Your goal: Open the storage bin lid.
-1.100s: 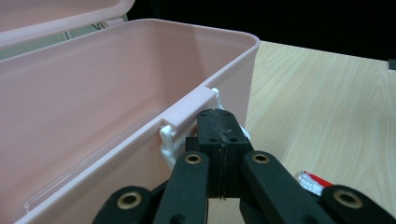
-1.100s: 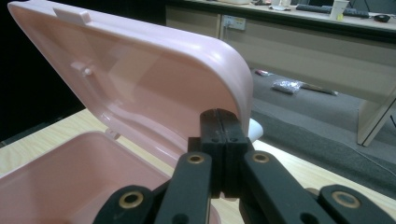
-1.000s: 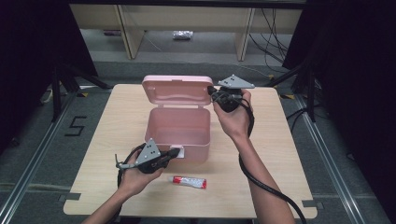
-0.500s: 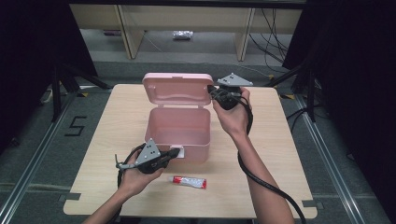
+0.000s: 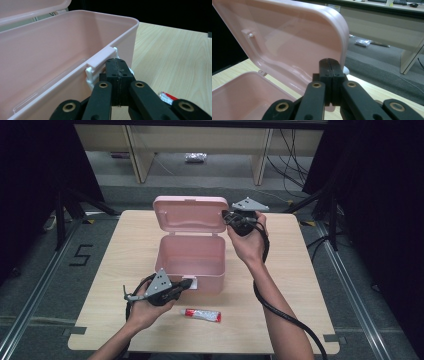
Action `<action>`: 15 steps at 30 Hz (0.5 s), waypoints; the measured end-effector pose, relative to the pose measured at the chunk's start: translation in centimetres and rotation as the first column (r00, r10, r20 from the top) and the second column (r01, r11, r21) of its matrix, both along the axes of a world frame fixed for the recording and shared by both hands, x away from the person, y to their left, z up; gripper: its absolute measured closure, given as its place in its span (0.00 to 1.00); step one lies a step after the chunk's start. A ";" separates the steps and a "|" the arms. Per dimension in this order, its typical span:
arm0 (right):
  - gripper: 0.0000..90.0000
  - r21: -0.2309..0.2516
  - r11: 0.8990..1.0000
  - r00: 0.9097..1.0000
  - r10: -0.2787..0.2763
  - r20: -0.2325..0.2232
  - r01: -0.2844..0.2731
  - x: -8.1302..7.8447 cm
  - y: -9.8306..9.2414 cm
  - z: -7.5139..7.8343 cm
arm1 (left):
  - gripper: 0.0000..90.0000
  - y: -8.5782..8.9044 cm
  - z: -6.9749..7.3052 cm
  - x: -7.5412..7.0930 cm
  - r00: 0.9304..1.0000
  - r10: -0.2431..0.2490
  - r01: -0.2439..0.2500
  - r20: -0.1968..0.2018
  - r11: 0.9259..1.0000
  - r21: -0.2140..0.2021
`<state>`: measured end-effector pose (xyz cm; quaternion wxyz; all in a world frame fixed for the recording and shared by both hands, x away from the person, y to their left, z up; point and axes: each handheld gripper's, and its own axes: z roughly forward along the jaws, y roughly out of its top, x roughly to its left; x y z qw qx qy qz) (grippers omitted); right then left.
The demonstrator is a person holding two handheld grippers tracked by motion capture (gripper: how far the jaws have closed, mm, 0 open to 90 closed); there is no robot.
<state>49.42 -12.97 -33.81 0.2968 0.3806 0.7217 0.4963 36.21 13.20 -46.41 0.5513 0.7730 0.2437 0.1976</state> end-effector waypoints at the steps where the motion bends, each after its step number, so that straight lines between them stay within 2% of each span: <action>1: 1.00 0.009 1.000 1.000 0.003 -0.018 -0.003 0.0 0.1 0.0 | 1.00 0.0 0.0 0.0 1.000 0.000 0.000 0.000 1.000 0.001; 3: 1.00 0.021 1.000 1.000 0.002 -0.026 -0.002 0.0 0.1 -0.1 | 1.00 0.0 0.0 0.0 1.000 0.001 -0.001 0.000 1.000 0.001; 9: 1.00 0.002 1.000 0.999 -0.008 -0.032 0.008 0.3 0.1 -0.4 | 1.00 0.0 0.0 0.0 1.000 0.000 0.000 0.000 1.000 0.001; 10: 1.00 -0.004 1.000 1.000 -0.010 -0.019 0.010 0.4 0.1 -0.5 | 1.00 0.0 0.0 0.0 1.000 0.000 0.000 0.000 1.000 0.001; 11: 1.00 0.004 1.000 0.999 -0.006 -0.034 0.006 0.5 0.1 -0.5 | 1.00 0.0 0.0 0.0 1.000 0.001 -0.001 0.000 1.000 0.002; 12: 1.00 -0.008 1.000 1.000 -0.012 -0.021 0.012 0.5 0.1 -0.6 | 1.00 0.0 0.0 0.0 1.000 0.001 -0.001 0.000 1.000 0.002; 13: 1.00 0.006 1.000 0.999 -0.009 -0.041 0.010 0.5 0.1 -0.7 | 1.00 0.0 0.0 0.0 1.000 0.000 0.000 -0.001 1.000 0.002; 14: 1.00 -0.012 1.000 1.000 -0.010 -0.024 0.010 0.6 0.1 -0.7 | 1.00 0.0 0.0 0.0 1.000 0.000 0.000 0.000 1.000 0.003; 15: 1.00 -0.003 1.000 0.999 -0.015 -0.028 0.015 0.7 0.1 -0.8 | 1.00 0.0 0.0 0.0 1.000 0.000 0.000 0.000 1.000 0.003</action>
